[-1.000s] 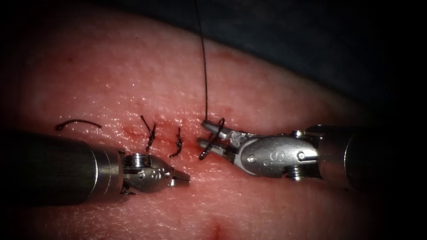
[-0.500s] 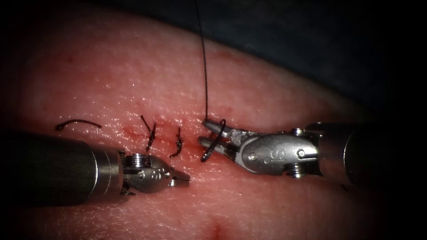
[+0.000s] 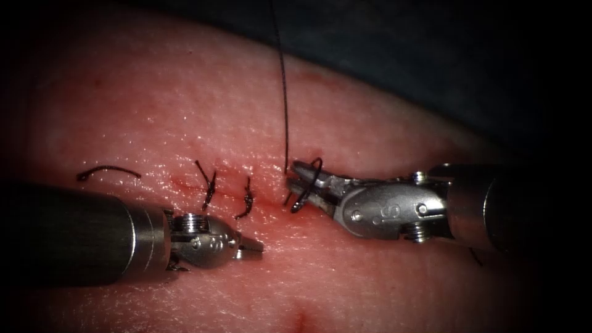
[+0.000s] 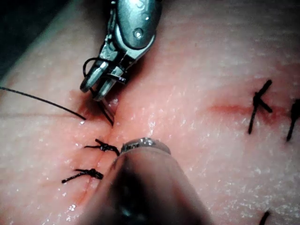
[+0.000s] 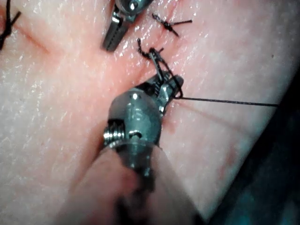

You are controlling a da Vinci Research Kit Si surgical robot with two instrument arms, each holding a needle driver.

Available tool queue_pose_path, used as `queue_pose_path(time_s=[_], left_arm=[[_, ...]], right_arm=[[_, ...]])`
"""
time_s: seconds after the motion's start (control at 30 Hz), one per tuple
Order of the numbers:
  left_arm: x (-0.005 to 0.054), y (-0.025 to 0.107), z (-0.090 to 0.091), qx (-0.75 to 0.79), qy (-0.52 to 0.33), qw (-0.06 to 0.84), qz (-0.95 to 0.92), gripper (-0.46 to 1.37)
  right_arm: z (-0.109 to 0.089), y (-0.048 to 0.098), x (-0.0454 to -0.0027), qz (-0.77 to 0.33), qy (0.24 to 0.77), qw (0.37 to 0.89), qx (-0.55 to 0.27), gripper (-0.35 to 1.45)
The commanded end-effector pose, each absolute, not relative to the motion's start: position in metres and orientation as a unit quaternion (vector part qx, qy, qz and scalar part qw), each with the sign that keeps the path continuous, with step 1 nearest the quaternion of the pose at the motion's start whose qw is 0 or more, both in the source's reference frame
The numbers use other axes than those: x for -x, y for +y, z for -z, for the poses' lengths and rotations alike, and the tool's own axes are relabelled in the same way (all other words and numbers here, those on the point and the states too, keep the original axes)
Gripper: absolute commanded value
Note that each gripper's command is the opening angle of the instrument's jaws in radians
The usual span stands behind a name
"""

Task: Wound Closure
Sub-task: Using the right gripper pierce the needle through the bottom of the incision

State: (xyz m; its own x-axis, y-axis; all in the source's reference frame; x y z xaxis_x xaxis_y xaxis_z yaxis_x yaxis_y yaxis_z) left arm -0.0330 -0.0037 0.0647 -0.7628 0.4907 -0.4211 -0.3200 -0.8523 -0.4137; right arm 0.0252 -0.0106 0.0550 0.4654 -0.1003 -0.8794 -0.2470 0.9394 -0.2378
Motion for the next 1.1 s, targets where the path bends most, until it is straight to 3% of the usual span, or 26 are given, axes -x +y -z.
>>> queue_pose_path(time_s=[0.03,0.53,1.1], left_arm=[[0.0331,-0.0036,-0.0648,0.266,-0.164,0.219,-0.925,-0.35],[0.0330,-0.0039,-0.0649,0.266,-0.162,0.216,-0.925,-0.35],[0.0331,-0.0049,-0.0652,0.264,-0.166,0.212,-0.926,-0.35]], right_arm=[[-0.0552,-0.0104,-0.0252,-0.044,0.522,0.835,0.170,-0.35],[-0.0564,-0.0068,-0.0274,-0.092,0.591,0.793,0.117,-0.35],[-0.0591,-0.0048,-0.0277,-0.143,0.611,0.778,0.028,-0.35]])
